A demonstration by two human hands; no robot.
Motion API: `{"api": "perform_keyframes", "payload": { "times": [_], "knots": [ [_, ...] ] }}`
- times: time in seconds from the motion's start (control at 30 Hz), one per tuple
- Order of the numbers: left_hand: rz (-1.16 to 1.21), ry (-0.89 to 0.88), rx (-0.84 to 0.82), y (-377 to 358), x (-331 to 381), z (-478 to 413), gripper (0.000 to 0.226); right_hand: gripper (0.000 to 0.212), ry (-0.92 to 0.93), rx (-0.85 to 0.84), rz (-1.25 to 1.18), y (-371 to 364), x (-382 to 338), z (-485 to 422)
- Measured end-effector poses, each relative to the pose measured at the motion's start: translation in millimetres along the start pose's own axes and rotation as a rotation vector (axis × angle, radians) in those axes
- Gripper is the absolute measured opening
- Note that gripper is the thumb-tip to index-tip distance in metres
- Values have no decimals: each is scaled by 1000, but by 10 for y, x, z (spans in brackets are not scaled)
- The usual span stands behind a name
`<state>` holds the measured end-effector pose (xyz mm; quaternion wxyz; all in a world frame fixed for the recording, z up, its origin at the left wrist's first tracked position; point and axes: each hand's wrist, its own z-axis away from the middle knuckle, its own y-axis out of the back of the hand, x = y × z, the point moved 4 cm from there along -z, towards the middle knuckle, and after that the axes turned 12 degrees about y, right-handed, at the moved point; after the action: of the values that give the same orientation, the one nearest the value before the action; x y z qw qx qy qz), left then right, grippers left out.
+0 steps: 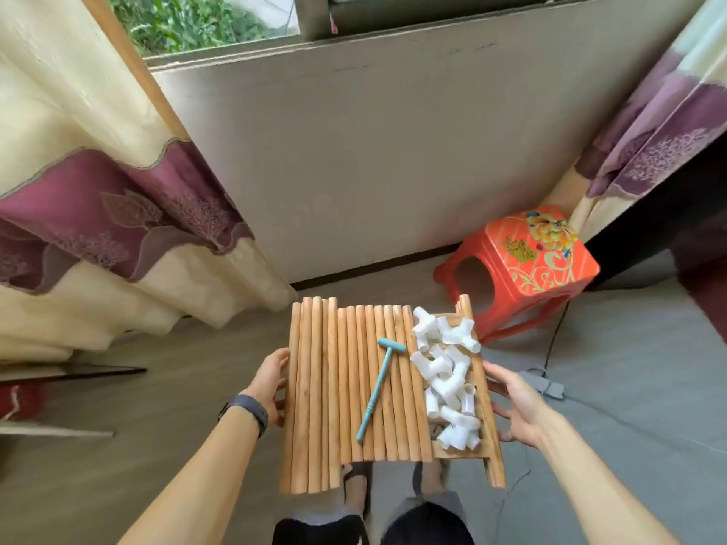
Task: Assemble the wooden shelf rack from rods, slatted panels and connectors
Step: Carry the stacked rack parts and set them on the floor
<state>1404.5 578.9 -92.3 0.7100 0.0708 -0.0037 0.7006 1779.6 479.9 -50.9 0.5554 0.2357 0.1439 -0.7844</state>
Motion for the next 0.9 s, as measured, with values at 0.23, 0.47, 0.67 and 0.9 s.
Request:
{"api": "perform_keyframes", "payload": {
  "times": [0.23, 0.47, 0.67, 0.9],
  "knots": [
    [266, 42, 88, -289, -262, -412, 47, 29, 1, -108, 160, 25, -292, -939],
    [437, 108, 129, -618, -834, -1437, 51, 34, -49, -142, 302, 69, 182, -2067],
    [490, 135, 143, -712, -1336, -2580, 48, 34, -78, -156, 353, 59, 1011, -2955],
    [518, 171, 156, -734, -1848, -4053, 48, 29, -75, -132, 398, -77, 2114, -4122]
  ]
}}
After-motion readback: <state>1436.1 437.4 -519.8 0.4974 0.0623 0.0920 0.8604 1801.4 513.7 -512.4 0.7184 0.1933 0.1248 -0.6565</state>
